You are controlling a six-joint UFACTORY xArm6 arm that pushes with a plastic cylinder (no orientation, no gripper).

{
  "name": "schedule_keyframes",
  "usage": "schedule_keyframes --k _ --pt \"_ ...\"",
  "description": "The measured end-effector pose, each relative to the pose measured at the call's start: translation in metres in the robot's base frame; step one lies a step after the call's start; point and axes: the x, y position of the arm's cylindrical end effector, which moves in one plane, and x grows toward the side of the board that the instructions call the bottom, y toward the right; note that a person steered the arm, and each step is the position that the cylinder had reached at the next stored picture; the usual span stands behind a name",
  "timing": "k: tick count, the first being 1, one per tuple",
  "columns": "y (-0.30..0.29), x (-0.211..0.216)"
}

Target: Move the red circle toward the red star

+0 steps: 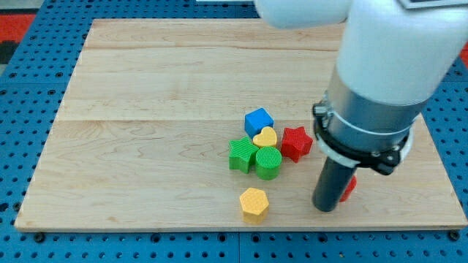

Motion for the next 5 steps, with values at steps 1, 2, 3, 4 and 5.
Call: schedule_keyframes --k 1,2,3,4,5 --pt "0.002 0.022" --pt "0.028 0.024" --pt "0.057 0.015" --pt "0.021 -0.001" --pt "-0.021 -0.01"
